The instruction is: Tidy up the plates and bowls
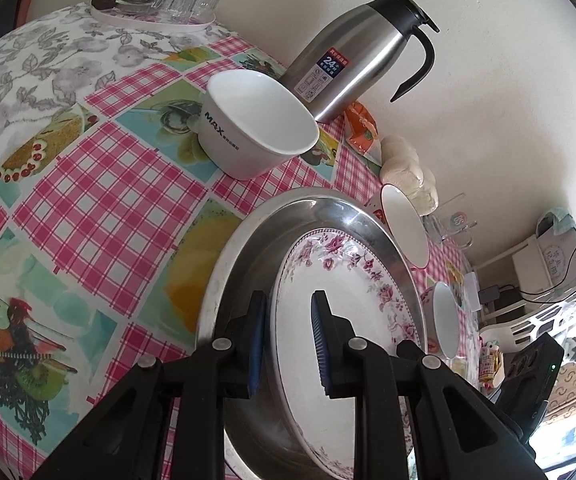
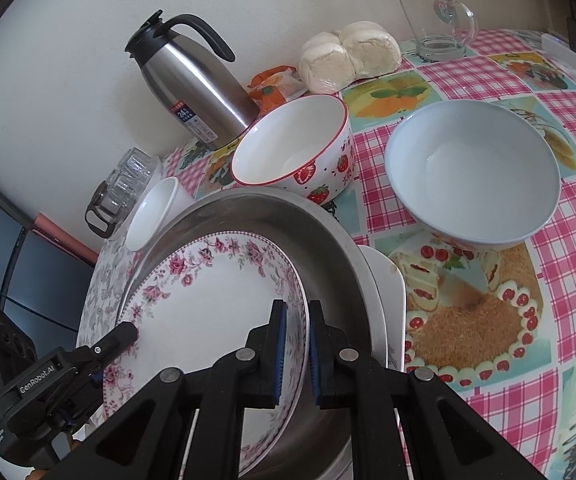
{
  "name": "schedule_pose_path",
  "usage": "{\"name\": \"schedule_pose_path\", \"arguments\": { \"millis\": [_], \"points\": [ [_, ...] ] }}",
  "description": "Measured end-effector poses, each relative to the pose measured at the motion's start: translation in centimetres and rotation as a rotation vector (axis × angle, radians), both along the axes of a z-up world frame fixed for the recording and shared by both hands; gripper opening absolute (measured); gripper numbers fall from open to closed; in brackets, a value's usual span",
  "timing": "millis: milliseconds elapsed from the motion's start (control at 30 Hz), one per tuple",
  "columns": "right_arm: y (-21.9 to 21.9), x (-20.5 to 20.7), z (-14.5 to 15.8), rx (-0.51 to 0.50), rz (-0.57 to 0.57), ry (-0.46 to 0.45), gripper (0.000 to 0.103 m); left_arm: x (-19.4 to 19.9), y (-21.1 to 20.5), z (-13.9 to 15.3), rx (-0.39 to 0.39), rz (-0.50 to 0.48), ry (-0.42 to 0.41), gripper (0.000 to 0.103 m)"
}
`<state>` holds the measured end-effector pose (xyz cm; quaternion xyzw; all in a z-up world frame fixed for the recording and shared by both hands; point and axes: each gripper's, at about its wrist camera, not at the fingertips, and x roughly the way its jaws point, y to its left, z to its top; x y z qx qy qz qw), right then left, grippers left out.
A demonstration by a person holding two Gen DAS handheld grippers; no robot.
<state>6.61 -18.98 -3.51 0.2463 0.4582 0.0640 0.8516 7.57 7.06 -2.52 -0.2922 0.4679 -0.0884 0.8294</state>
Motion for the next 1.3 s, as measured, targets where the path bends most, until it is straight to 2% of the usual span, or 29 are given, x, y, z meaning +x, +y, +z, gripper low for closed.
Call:
{"name": "schedule_pose_path", "arguments": {
  "millis": [400,500,767,1033,1067,1100,1133,1167,1200,1300],
  "points": [
    [0.3,0.1,-0.4,-0.044,0.013,0.020,0.014,0.2,-0.5,0.4,0.102,-0.009,-0.016,0.022],
    [0.3,0.1,-0.4,-0.072,0.015,0.022,0.014,0.3,-0.1,0.2,0.070,-0.005,-0.015,0.022],
    [-0.1,-0.3,0.5,-0.081,0.020,-0.001,0.015,0.1,0.1,0.7,0.077,0.011,-0.005,0.023],
    [-1.5,-1.3,2.5,-0.056,-0.001,-0.060,0.015,-0.6,0.2,3.2,0.086,0.022,-0.081,0.024],
    [-1.8,-1.5,2.7,-0.055,-0.009,-0.066,0.015,-0.6,0.2,3.5,0.094,0.025,-0.088,0.026],
    [-2.2,-1.6,2.8,-0.055,-0.023,-0.069,0.020,-0.6,0.2,3.7,0.100,0.030,-0.092,0.032],
    [-2.6,-1.7,2.9,-0.055,-0.036,-0.069,0.025,-0.7,0.3,3.8,0.104,0.039,-0.096,0.037],
    [-3.0,-1.9,2.9,-0.052,-0.049,-0.066,0.035,-0.8,0.5,3.8,0.107,0.052,-0.099,0.048],
    [-3.5,-1.9,2.7,-0.046,-0.057,-0.060,0.038,-0.8,0.6,3.8,0.108,0.063,-0.099,0.053],
    [-4.3,-2.1,2.2,-0.039,-0.063,-0.037,0.038,-0.7,1.3,3.4,0.106,0.092,-0.075,0.055]
  ]
}}
